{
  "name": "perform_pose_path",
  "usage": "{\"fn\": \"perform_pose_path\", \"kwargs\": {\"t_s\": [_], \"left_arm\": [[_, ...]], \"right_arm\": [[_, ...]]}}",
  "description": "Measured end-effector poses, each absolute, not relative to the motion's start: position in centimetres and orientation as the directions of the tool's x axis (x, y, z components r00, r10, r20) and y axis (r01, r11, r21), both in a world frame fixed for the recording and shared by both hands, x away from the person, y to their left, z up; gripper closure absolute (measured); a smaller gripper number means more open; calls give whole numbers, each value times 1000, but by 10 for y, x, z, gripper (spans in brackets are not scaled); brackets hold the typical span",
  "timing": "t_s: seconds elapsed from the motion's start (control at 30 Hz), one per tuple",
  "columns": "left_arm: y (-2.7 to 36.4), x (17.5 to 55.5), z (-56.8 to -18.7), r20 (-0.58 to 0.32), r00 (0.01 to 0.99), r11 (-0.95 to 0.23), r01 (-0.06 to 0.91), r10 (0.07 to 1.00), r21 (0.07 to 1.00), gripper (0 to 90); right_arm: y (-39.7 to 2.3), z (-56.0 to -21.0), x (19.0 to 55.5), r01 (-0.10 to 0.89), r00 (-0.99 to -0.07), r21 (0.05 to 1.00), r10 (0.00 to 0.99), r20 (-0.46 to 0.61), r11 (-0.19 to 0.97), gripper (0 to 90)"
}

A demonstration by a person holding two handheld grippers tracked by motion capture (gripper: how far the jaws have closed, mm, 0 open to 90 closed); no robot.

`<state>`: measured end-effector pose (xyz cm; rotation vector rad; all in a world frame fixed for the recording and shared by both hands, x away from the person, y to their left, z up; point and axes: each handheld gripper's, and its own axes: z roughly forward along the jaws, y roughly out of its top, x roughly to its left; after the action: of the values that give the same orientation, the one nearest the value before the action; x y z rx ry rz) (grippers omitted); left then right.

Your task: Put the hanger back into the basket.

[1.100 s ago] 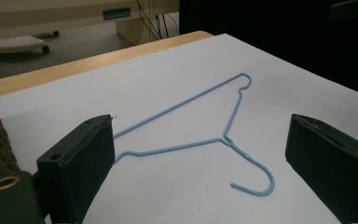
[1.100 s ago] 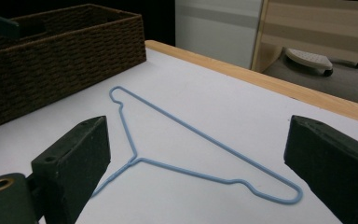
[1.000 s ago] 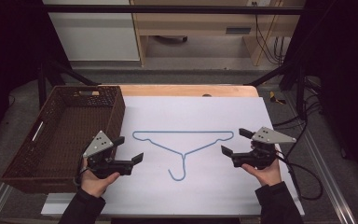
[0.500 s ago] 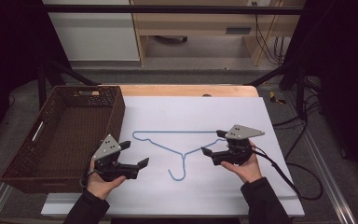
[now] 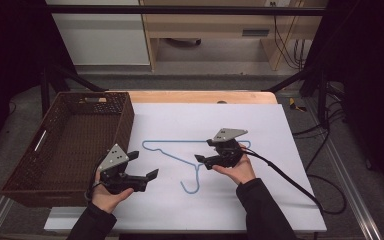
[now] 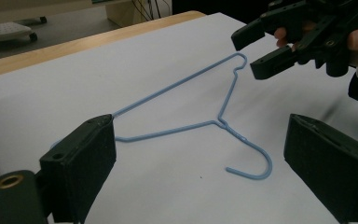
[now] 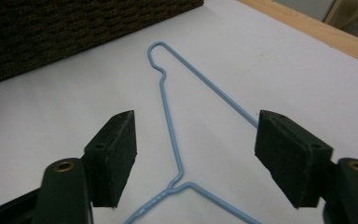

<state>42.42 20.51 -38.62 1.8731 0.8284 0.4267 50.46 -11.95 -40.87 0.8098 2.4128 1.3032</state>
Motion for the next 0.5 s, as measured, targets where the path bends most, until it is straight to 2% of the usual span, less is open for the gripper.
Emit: {"fn": "perform_pose_path", "kwargs": {"t_s": [0.5], "left_arm": [[206,426,-387,-66,703,-273,359,708,893,87]], "right_arm": [[-86,-449,528,398,-832,733,554,35,552,537]]}}
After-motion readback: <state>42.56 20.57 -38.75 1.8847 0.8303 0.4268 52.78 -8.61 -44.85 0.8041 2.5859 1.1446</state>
